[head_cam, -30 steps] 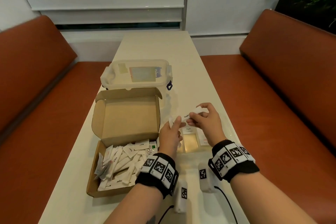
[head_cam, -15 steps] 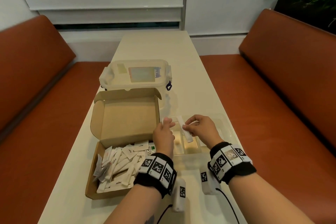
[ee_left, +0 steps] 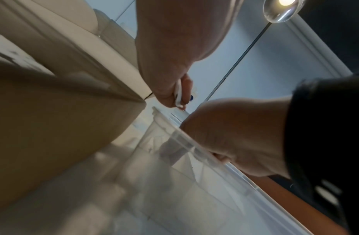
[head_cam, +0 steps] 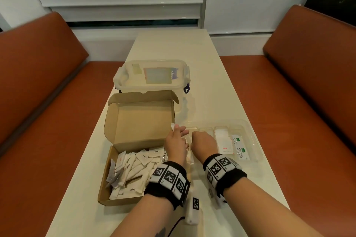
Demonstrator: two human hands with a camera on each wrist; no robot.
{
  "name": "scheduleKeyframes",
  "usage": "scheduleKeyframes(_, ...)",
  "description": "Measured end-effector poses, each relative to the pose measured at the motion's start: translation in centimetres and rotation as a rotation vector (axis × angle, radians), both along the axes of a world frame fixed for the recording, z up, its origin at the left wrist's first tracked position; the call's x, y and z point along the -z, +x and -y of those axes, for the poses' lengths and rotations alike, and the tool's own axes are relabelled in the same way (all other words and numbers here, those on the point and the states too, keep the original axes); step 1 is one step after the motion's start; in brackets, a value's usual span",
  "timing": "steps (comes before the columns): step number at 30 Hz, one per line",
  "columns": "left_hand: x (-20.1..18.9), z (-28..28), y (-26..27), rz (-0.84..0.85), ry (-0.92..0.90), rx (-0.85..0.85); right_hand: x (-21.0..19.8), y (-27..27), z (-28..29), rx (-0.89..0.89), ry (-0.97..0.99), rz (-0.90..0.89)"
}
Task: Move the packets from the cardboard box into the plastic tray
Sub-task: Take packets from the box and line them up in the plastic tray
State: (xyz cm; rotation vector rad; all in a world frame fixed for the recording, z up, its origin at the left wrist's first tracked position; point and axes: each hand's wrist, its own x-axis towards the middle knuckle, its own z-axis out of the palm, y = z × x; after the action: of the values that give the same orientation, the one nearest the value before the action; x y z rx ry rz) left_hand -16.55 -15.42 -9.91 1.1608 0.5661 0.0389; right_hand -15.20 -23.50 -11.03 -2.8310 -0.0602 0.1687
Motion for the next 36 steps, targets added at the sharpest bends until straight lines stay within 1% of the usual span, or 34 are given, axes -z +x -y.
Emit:
scheduleKeyframes(4,0.0,0.1,0.0,0.003,-0.012,0.007,-0.2,0.2,0.3,-0.045,-0.076,0.022)
scheduleKeyframes(8,0.0,0.1,-0.1,-0.003,-0.022,0.014,-0.4,0.2,0.7,-0.136,-0.144,0.047)
scheduleKeyframes(13,0.0,0.1,-0.2,0.007,0.005,0.020,-0.8,0.2,1.3,-0.169,-0.158,0.092)
scheduleKeyframes(17,0.0,0.1,-0.1,-0.002,0.006,0.023,-0.9,0.2,1.5,-0.283,-0.275,0.082)
scheduleKeyframes(23,-0.1,0.0,-0.2,0.006,0.025,0.036,-1.1,0.3,1.5,-0.317,-0.328,0.083)
scheduleKeyframes(31,0.0,0.0,-0.2,0.019,0.075,0.066,-0.4,0.1,2.2,-0.291,-0.170,0.063)
scheduleKeyframes(33,0.0,0.2,-0.3,0.035,0.076,0.079,-0.4,0.1,2.3,-0.230,-0.064,0.073)
scheduleKeyframes(36,-0.4,0.5,-0.3,0.062,0.062,0.146,-1.4,0.3,2.3,-0.082,0.184,0.136)
